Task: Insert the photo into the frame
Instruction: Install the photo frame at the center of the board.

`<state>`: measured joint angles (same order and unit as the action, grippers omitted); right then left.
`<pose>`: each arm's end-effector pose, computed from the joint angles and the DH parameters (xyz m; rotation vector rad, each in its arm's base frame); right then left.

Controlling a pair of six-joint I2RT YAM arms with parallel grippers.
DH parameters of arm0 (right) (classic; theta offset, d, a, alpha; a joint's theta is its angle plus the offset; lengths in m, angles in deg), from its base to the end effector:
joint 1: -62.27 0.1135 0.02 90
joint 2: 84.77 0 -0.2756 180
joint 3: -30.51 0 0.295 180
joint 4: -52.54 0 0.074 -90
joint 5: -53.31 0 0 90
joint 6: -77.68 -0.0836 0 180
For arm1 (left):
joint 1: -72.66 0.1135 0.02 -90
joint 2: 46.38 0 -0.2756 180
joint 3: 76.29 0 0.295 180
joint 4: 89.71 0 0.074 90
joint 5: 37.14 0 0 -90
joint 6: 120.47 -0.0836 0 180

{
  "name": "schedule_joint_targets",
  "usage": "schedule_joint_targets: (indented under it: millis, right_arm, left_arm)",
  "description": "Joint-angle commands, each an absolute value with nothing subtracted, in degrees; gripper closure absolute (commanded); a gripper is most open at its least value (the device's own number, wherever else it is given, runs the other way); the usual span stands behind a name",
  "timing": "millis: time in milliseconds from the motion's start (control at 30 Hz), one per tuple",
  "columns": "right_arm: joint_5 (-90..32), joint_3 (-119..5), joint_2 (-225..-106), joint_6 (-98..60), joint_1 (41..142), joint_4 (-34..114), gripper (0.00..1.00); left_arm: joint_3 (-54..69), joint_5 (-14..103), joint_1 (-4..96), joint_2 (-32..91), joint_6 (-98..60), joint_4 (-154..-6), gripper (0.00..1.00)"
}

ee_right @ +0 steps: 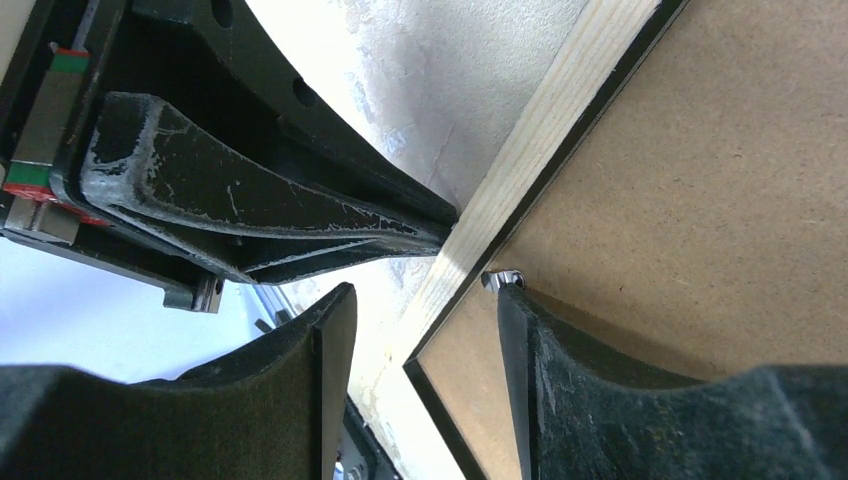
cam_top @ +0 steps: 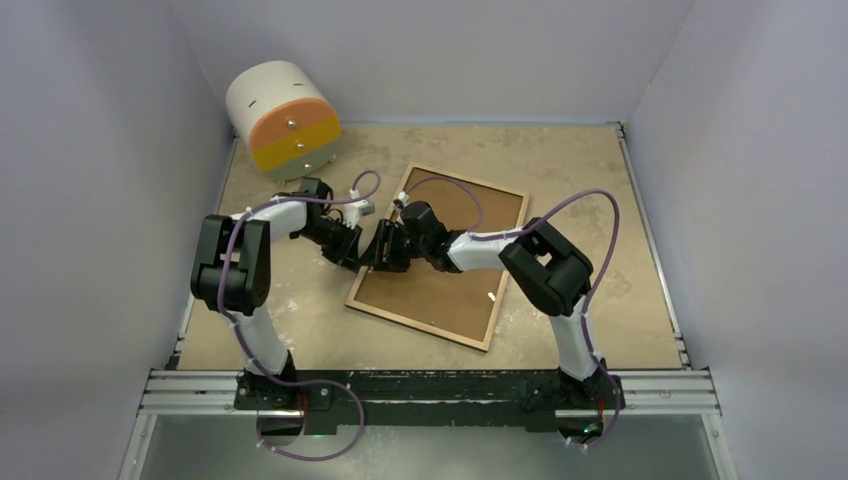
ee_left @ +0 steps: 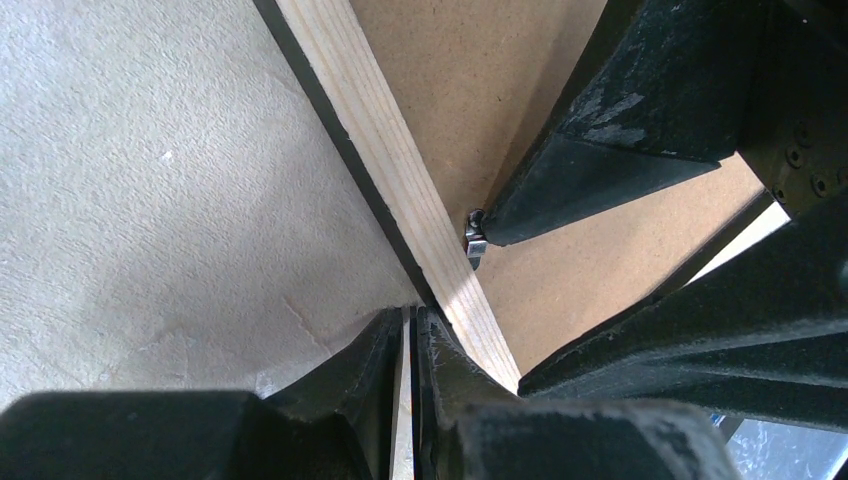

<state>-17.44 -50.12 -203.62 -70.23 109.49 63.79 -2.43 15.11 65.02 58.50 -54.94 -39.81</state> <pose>0.3337 0.4011 0.1030 -0.0244 2.3619 1.3861 0.3556 -0.0993 0.0895 0.8336 2.6262 -0.8995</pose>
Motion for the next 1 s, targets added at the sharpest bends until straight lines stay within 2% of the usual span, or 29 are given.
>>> schedule_joint_targets:
  millis: [0, 333, 467, 600, 967]
  right_arm:
    - [-18.5, -52.8, -205.5, -70.2, 109.7, 65.0, 0.44]
    - [-18.1, -51.0, -204.1, -72.4, 109.7, 65.9, 0.45]
    - [-21.8, -45.5, -198.3, -72.5, 109.6, 64.5, 0.36]
    - [-26.5, -39.6, -191.3, -72.6, 109.7, 62.5, 0.33]
    - [-24.3, -34.0, -190.2, -80.7, 109.8, 66.3, 0.35]
  left_arm:
    - [-2.5, 12.4, 64.8, 59.3, -55.6, -40.2, 0.88]
    - [-2.8, 11.9, 64.7, 59.5, -55.9, -40.0, 0.90]
    - [-2.8, 10.3, 64.7, 58.9, -55.7, -39.1, 0.90]
    - [-3.6, 8.6, 63.6, 57.9, -54.5, -39.7, 0.90]
    - [-2.3, 5.0, 60.1, 59.8, -52.5, -41.5, 0.88]
